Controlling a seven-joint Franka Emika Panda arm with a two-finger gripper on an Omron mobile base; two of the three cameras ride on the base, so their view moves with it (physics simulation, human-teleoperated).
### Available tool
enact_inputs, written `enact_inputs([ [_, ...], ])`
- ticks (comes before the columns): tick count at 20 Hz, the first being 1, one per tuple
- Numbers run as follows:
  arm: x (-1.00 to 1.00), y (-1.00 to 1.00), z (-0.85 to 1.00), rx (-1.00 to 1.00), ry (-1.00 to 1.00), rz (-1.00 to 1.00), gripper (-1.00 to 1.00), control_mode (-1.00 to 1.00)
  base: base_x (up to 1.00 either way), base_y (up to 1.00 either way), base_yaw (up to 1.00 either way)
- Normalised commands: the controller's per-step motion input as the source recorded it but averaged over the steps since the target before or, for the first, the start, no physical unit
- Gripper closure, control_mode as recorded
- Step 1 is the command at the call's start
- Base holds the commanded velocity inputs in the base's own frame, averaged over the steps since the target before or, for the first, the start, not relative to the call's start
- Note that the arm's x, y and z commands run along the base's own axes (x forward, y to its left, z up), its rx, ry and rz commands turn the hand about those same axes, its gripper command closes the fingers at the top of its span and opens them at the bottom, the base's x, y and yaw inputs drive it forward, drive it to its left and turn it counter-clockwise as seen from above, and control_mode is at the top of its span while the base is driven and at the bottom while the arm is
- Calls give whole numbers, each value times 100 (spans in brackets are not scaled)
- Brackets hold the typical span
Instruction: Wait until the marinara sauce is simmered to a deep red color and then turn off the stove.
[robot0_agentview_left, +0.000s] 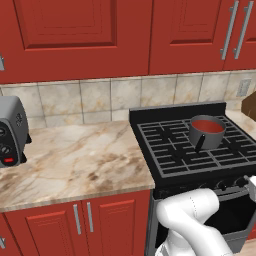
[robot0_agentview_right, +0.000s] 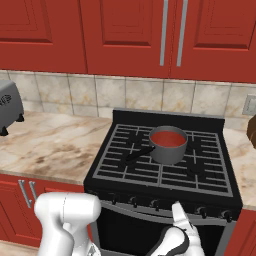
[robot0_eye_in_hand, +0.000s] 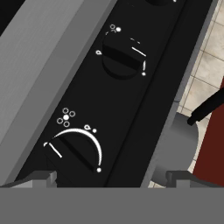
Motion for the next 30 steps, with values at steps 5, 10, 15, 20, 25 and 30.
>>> enact_inputs([
  [5, 0, 0, 0, 0, 0, 0, -100, -100, 0, 0, 0],
  [10, 0, 0, 0, 0, 0, 0, -100, -100, 0, 0, 0],
  [15, 0, 0, 0, 0, 0, 0, -100, -100, 0, 0, 0],
  [20, 0, 0, 0, 0, 0, 0, -100, -100, 0, 0, 0],
  [25, 0, 0, 0, 0, 0, 0, -100, -100, 0, 0, 0],
  [30, 0, 0, 0, 0, 0, 0, -100, -100, 0, 0, 0],
])
